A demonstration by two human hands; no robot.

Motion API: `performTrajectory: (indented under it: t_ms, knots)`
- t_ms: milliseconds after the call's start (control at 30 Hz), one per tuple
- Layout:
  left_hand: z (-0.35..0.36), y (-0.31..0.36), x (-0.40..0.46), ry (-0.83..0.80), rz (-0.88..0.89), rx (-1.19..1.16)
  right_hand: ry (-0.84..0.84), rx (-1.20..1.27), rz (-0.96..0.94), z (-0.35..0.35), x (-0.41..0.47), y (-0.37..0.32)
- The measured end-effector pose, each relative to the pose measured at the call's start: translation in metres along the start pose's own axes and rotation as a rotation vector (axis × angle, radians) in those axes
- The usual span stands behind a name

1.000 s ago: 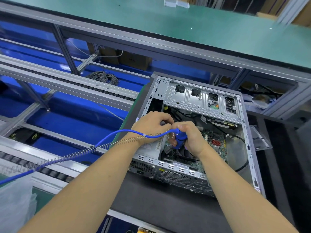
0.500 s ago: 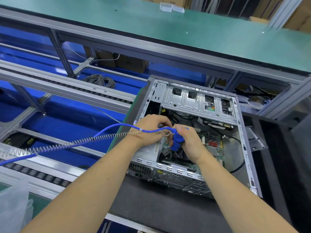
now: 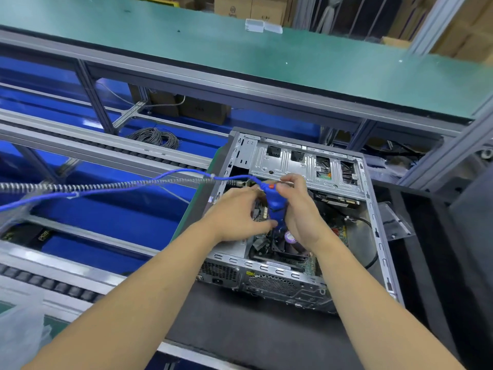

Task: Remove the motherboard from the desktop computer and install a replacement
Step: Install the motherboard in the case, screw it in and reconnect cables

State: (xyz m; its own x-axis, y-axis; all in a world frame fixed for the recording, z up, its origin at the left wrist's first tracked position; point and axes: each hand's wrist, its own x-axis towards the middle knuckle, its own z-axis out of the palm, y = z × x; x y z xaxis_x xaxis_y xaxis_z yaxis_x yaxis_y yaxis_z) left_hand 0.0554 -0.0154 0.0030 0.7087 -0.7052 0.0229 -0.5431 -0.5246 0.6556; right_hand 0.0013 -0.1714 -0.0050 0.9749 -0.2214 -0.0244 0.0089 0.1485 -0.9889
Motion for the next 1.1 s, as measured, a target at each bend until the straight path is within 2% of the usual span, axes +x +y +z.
performTrajectory:
  t_ms: [67,167,267,333,433,533,567,633,700,767,800,833,900,967,1100]
  knots:
    - [-0.003,0.015,-0.005,0.01,-0.092,-0.209,0.037,-0.134,-0.125,0.01,-0.001,-0.018]
    - [-0.002,0.038,-0.006,0.135,-0.175,-0.318,0.121,-0.248,-0.276,0.025,-0.001,-0.044]
    - [-0.006,0.047,-0.004,0.336,-0.186,-0.639,0.059,-0.293,-0.32,0.026,-0.006,-0.06]
    - [-0.01,0.049,-0.004,0.36,-0.208,-0.765,0.028,-0.42,-0.342,0.023,-0.009,-0.062]
    - [-0.015,0.053,-0.003,0.4,-0.326,-0.912,-0.016,-0.52,-0.242,0.013,-0.015,-0.061]
    - [-0.025,0.052,-0.006,0.433,-0.461,-1.041,-0.216,-0.743,-0.127,0.017,-0.018,-0.056]
    - [-0.03,0.051,-0.009,0.399,-0.503,-1.038,-0.241,-0.84,-0.128,0.024,-0.018,-0.053]
    - [-0.046,0.048,-0.019,0.26,-0.578,-0.922,-0.182,-0.932,-0.141,0.041,-0.017,-0.049]
    - [-0.072,0.046,-0.035,0.058,-0.583,-0.594,-0.123,-0.959,-0.145,0.056,-0.017,-0.045]
    - [-0.103,0.047,-0.05,-0.043,-0.479,-0.318,-0.135,-0.979,-0.146,0.075,-0.02,-0.043]
    - [-0.118,0.047,-0.058,0.003,-0.386,-0.247,-0.169,-0.978,-0.15,0.088,-0.025,-0.04]
    - [-0.131,0.046,-0.066,0.115,-0.28,-0.206,-0.211,-0.98,-0.164,0.103,-0.031,-0.037]
    - [-0.151,0.035,-0.083,0.41,-0.106,-0.14,-0.303,-1.012,-0.195,0.139,-0.044,-0.022]
    - [-0.153,0.01,-0.102,0.571,-0.093,-0.054,-0.4,-1.05,-0.167,0.176,-0.058,0.002]
    - [-0.118,-0.067,-0.146,0.468,-0.308,0.013,-0.623,-1.168,-0.062,0.231,-0.096,0.071]
